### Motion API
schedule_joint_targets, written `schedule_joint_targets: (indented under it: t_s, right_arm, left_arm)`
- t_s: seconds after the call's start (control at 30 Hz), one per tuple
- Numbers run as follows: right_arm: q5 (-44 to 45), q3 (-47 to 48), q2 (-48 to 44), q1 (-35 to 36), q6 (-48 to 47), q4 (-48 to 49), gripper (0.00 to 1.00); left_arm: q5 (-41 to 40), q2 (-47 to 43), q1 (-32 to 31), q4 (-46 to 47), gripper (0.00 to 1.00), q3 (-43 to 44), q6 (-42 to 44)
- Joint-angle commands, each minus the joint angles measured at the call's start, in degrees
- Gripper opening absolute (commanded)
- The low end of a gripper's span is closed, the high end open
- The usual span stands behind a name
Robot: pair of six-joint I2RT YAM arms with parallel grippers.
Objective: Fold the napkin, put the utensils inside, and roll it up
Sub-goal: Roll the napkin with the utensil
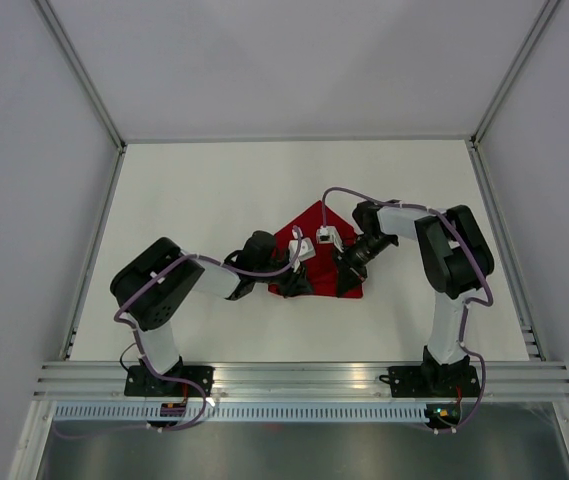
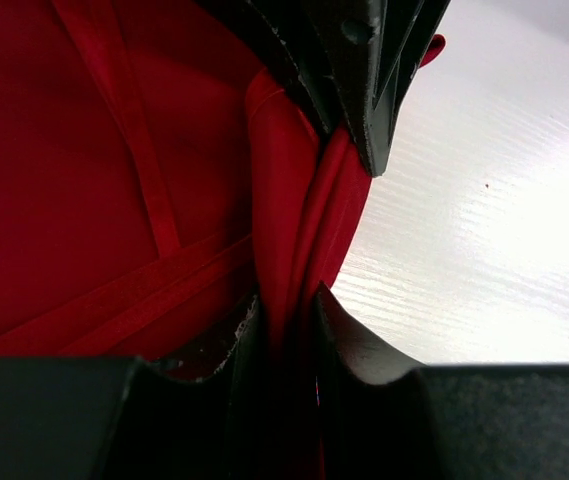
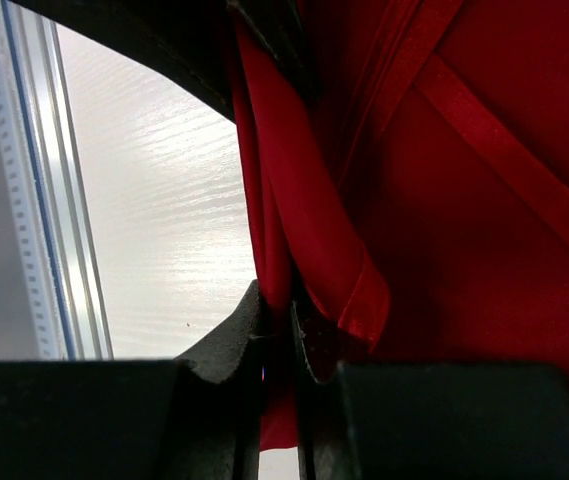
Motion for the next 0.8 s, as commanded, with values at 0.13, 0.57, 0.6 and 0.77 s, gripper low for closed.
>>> schedule_joint_targets:
  t_s: [0.13, 0.57, 0.6, 0.77]
  right_arm:
    - [1.59, 6.59, 9.33, -1.73, -6.96, -9.45, 0.13]
    - [2.38, 3.26, 1.95, -2.61, -2.13, -1.03, 0.23]
    - [2.47, 3.44, 1.86, -2.61, -1.95, -0.94, 0.23]
    - [2.64, 3.18, 1.69, -2.7, -0.2, 0.2, 0.22]
  left_arm:
    - [-3.05, -3.38, -0.47, -0.39, 0.32, 1.04, 1.56]
    - [1.69, 1.9, -1.52, -6.2, 0.32, 5.18, 2.71]
    - [1.87, 2.16, -1.52, -6.3, 0.32, 5.27, 2.71]
    - [3.37, 3.48, -1.96, -7.61, 0.32, 6.06, 2.62]
